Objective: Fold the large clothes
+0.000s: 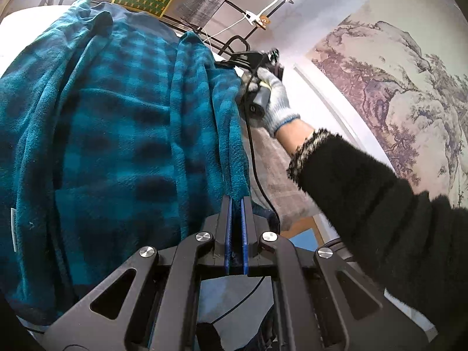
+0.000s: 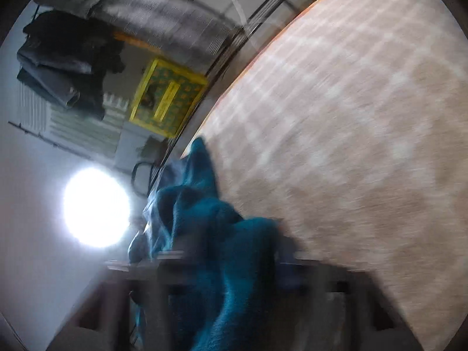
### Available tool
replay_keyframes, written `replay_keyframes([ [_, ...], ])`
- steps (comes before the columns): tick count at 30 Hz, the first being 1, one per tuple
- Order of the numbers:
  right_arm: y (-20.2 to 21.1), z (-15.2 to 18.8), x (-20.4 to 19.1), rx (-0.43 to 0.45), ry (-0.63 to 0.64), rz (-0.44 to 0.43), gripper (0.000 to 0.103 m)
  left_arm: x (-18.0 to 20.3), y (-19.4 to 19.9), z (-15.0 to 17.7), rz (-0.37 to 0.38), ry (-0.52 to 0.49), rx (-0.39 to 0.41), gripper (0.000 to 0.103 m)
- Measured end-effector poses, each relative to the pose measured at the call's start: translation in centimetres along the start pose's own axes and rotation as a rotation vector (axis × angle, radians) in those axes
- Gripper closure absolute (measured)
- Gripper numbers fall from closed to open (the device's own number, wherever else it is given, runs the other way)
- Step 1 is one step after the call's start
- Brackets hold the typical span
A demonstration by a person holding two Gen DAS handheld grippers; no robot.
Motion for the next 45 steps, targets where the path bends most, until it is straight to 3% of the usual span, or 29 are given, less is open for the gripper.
replay_keyframes([
  [5,1.9,-1.8,-4.3,-0.019,0.178,0.128,0.094,1.6,-0.5,0.5,0.057,0.0,-0.024,0.1],
  [10,5.8,-4.4,-10.8,-0.005,0.496,0.41,0.095,3.1,-1.1,1.1,0.115,-0.017,-0.037,0.1],
  [14,2.2,-2.3,-15.0,-0.067,0.72,0.616,0.095,0.8,-0.1,1.0,0.112,0.047,-0.022,0.1],
  [17,-1.3,0.0,-17.8,-0.1,0.818,0.661,0.095,-1.6,1.3,1.0,0.089,0.101,0.002,0.1],
  [27,-10.4,7.2,-24.5,-0.202,1.04,0.685,0.095,-7.2,4.3,2.7,-0.01,0.145,0.023,0.103],
  [35,-16.2,12.7,-24.7,-0.281,1.095,0.653,0.092,-8.7,4.9,3.1,-0.054,0.145,0.025,0.103],
  [37,-16.9,13.4,-24.2,-0.32,1.073,0.603,0.068,-8.7,5.2,2.7,-0.06,0.148,0.03,0.103],
  [41,-14.1,12.7,-25.0,-0.299,0.963,0.416,0.06,-8.6,6.3,2.3,-0.049,0.154,0.04,0.103],
  [45,-6.3,10.1,-26.6,-0.214,0.867,0.243,0.059,-8.0,7.0,1.5,-0.019,0.171,0.038,0.103],
])
Point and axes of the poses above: each gripper's, at about its wrist camera, not at the fingertips, and y roughly against the way its jaws point, x to its right, z to its underside, the point moved 8 cm from there along -y, roughly the way its jaws point, and after that the axes turned 9 degrees about y, right-handed, at the moved point
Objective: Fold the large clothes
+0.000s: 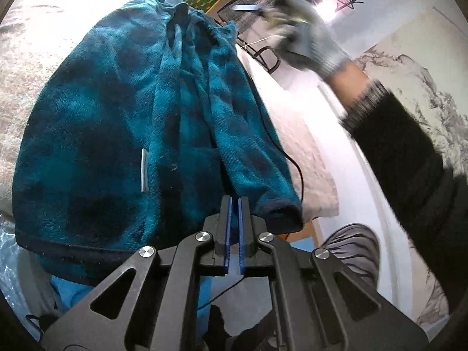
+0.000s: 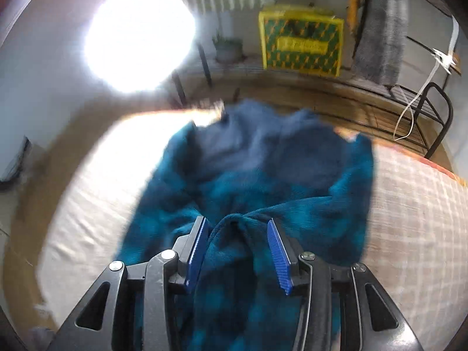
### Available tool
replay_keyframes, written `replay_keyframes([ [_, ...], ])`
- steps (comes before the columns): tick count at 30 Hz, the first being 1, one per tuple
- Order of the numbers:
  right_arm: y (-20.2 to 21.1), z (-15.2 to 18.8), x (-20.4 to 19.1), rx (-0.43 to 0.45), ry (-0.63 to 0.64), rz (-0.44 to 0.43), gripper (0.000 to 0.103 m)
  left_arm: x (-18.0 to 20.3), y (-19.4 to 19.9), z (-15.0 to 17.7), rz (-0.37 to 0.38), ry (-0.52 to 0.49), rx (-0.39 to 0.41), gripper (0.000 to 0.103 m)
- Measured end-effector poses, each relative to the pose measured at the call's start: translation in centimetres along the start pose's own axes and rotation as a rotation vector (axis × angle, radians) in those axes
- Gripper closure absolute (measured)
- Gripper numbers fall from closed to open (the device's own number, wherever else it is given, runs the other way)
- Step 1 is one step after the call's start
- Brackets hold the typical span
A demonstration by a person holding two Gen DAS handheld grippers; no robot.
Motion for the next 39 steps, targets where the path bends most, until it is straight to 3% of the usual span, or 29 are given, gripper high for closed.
replay_keyframes([
  [6,13.8,3.0,2.5,0.147,-0.056,-0.093,0.055,0.9,-0.7,-0.3,0.007,-0.009,-0.034,0.099],
  [8,17.5,5.1,2.9,0.17,-0.052,-0.093,0.054,1.3,-1.3,-0.5,0.008,-0.021,-0.057,0.08],
  [9,19.3,6.6,3.0,0.177,-0.051,-0.095,0.052,1.5,-1.6,-0.6,0.01,-0.014,-0.068,0.063],
  [10,20.7,8.1,3.0,0.179,-0.049,-0.096,0.051,1.9,-2.0,-0.6,0.012,-0.007,-0.07,0.054],
  [13,23.1,13.1,2.8,0.162,-0.047,-0.098,0.05,2.4,-2.8,-1.1,0.002,-0.008,-0.061,0.054],
  [18,23.0,22.8,1.9,0.091,-0.095,-0.102,0.05,1.8,-4.6,-1.6,-0.067,-0.007,-0.08,0.054],
  [20,21.7,25.8,1.7,0.052,-0.11,-0.092,0.05,1.3,-5.3,-1.6,-0.076,0.004,-0.091,0.06],
  [22,19.7,28.3,1.5,0.001,-0.157,-0.12,0.049,1.0,-5.8,-1.4,-0.094,-0.004,-0.089,0.098],
  [28,13.2,33.2,-0.9,-0.159,-0.16,-0.179,0.051,1.3,-4.5,-0.8,-0.1,-0.019,-0.028,0.103],
  [29,12.4,33.7,-1.5,-0.178,-0.15,-0.192,0.059,1.6,-3.7,-0.6,-0.104,-0.035,-0.005,0.103],
  [30,11.9,34.0,-2.3,-0.188,-0.132,-0.215,0.084,1.9,-3.0,-0.2,-0.1,-0.051,0.01,0.103],
  [31,11.6,34.4,-3.1,-0.198,-0.116,-0.232,0.091,2.1,-2.7,0.2,-0.107,-0.065,0.02,0.103],
  [34,12.3,34.2,-3.3,-0.182,-0.092,-0.207,0.099,1.5,-2.7,0.4,-0.134,-0.059,0.027,0.103],
  [37,14.7,33.4,-2.5,-0.126,-0.157,-0.264,0.099,1.3,-2.1,-0.4,-0.115,-0.022,0.051,0.103],
  [39,15.8,33.2,-2.2,-0.098,-0.154,-0.259,0.099,1.4,-1.9,-0.8,-0.116,-0.03,0.064,0.103],
])
Point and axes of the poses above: each gripper's, at about its wrist camera, not at the fingertips, and y roughly against the way its jaws point, x to its right, z to its underside, the point moved 8 cm from there along -y, roughly the way its jaws point, and after that the axes turned 9 degrees about y, right-handed, at the moved point
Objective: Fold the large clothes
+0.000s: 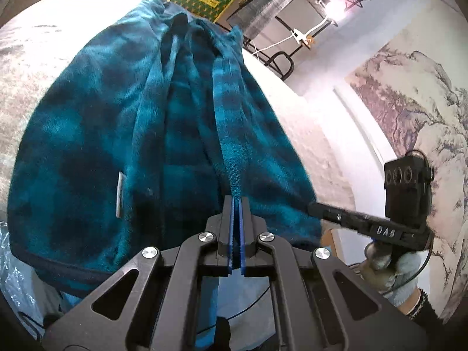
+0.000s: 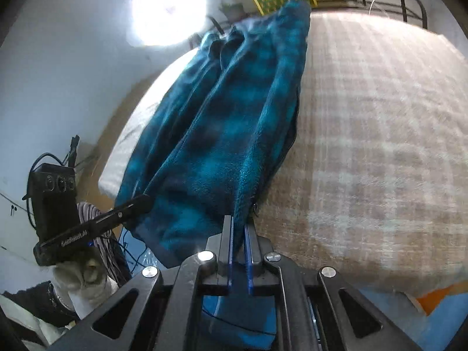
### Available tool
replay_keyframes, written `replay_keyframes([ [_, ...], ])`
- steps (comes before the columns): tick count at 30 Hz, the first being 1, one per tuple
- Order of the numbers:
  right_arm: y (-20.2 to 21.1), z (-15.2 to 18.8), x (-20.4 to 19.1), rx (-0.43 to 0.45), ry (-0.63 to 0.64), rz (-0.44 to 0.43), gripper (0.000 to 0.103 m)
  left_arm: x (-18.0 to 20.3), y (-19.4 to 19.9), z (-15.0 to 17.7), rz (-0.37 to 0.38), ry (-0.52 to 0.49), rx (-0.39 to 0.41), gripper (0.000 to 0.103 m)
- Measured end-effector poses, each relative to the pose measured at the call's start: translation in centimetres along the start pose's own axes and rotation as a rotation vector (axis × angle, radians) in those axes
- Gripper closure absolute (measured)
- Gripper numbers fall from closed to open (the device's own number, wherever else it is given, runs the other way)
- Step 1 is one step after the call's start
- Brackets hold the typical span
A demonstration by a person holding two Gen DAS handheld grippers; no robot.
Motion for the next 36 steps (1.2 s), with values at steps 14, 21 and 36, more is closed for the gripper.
replay_keyframes([
  [14,0.5,-4.8,-1.9,0.059,0.149,0.169,0.063,-0.4,0.6,1.1,-0.019,-0.075,0.007,0.103],
  [21,-5.7,-14.5,-1.1,0.046,0.112,0.129,0.048,-1.4,0.0,1.0,0.006,-0.039,-0.023,0.103],
  [36,-12.7,-18.4,-2.7,-0.075,0.221,0.23,0.1,-2.9,0.7,1.1,0.048,0.0,-0.032,0.103],
])
Point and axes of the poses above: each gripper's, at about its wrist camera, not at the fingertips, and y roughly against the way its jaws point, x to its right, z to its underside, the point moved 8 cm from there along -y, roughly the way its jaws point, and after that the axes turned 9 degrees about y, right-handed, at the moved point
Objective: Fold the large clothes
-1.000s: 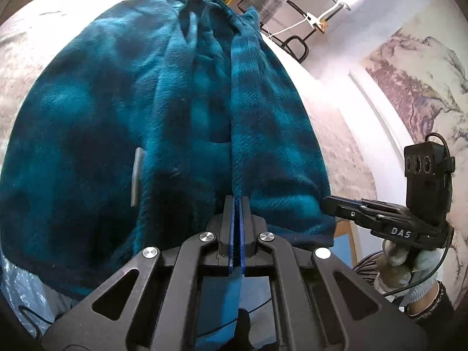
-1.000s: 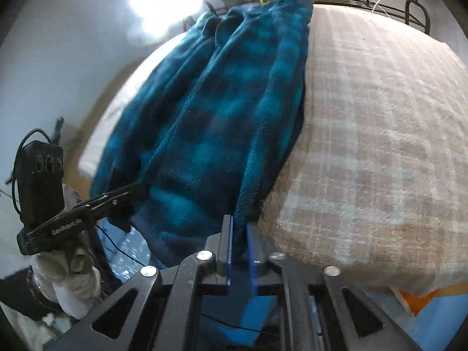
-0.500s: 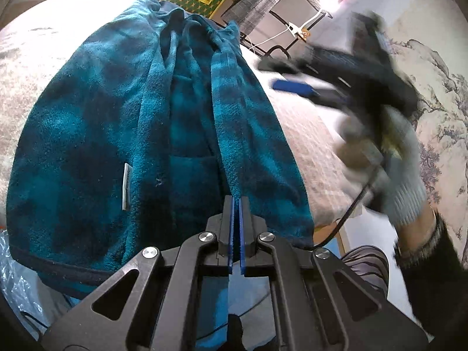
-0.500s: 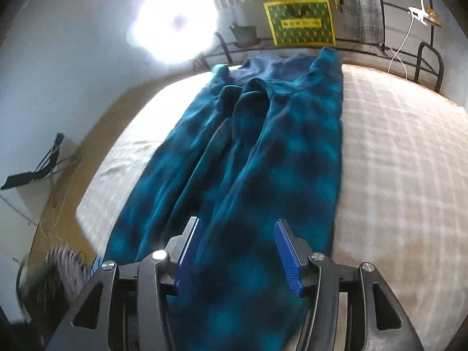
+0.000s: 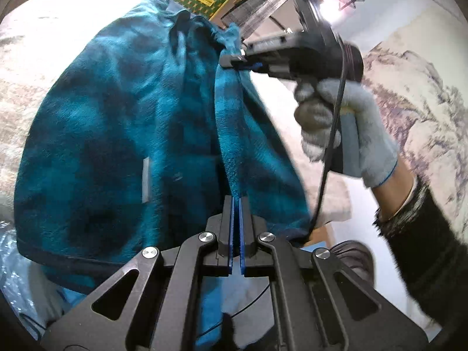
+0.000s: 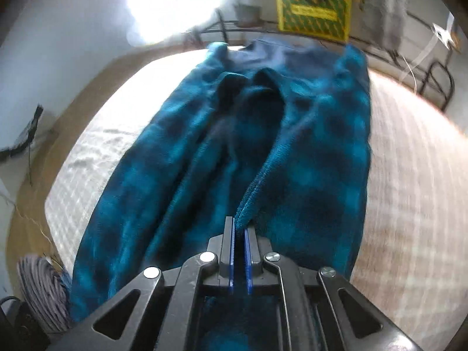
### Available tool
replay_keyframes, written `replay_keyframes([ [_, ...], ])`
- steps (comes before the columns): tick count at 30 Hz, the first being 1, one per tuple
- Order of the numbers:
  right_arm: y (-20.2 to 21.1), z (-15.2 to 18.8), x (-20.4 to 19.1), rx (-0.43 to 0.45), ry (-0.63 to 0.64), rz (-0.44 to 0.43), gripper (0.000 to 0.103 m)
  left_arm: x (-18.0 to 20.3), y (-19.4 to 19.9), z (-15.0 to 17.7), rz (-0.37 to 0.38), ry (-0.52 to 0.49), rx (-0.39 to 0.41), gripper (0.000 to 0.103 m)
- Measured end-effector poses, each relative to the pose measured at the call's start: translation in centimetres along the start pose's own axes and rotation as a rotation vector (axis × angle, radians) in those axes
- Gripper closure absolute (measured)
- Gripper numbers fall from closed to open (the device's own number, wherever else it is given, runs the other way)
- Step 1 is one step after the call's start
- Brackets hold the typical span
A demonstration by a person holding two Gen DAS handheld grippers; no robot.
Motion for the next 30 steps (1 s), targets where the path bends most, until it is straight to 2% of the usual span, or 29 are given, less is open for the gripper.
replay_keyframes([
  [3,-3.6,0.6,-1.5,-0.077,0.025,0.006,0.099,-1.2,-0.9,0.8,-0.013,0.029,-0.064,0.103],
  [5,-4.2,0.8,-2.1,-0.074,0.084,0.039,0.092,-0.9,0.2,0.9,0.015,0.03,-0.066,0.103],
  [6,-3.7,0.9,-2.2,-0.072,0.083,0.028,0.078,-0.5,1.3,0.7,0.034,0.014,-0.048,0.103],
  [7,-2.8,1.2,-2.4,-0.06,0.061,-0.023,0.07,0.0,2.4,0.3,0.029,-0.016,-0.022,0.103],
  [11,2.5,4.2,-2.1,0.043,0.0,-0.095,0.07,0.2,6.8,-2.0,-0.011,-0.096,0.124,0.103],
  [13,3.9,6.7,-1.7,0.047,-0.032,-0.086,0.07,-1.2,7.5,-3.5,-0.07,-0.103,0.164,0.103],
  [15,4.4,10.2,-1.8,0.021,-0.029,-0.039,0.07,-2.6,6.9,-4.6,-0.113,-0.096,0.172,0.103],
  [17,4.3,13.0,-2.5,-0.008,-0.029,-0.037,0.069,-3.7,5.2,-4.7,-0.174,-0.124,0.147,0.103],
  [19,4.6,15.8,-3.5,-0.004,-0.021,-0.012,0.069,-5.3,3.0,-3.5,-0.158,-0.096,0.049,0.103],
  [20,5.1,16.7,-4.1,0.012,-0.004,0.005,0.069,-6.2,1.8,-2.6,-0.178,-0.084,0.007,0.103],
  [21,5.7,17.3,-4.7,0.006,0.008,0.008,0.069,-6.4,1.5,-2.2,-0.188,-0.1,0.026,0.103],
  [22,6.3,17.7,-5.1,-0.004,0.011,-0.005,0.069,-6.0,1.6,-2.2,-0.204,-0.122,0.031,0.103],
  [23,7.0,18.0,-5.2,-0.009,0.009,-0.024,0.069,-5.2,1.6,-2.1,-0.199,-0.134,0.009,0.103],
  [25,8.7,18.1,-5.2,-0.001,0.003,-0.047,0.07,-4.0,2.6,-2.2,-0.177,-0.137,0.021,0.103],
  [30,15.5,15.3,-4.2,0.151,-0.034,-0.047,0.07,1.8,7.2,-4.9,-0.135,-0.2,0.107,0.103],
])
Point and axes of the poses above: each gripper's, at about its wrist camera, not at the fingertips, and y roughly against the way its jaws point, x to its right, z to its underside, the point moved 8 cm from there along -y, roughly the way its jaws point, and after that the axes turned 9 degrees about y, right-handed, at the moved point
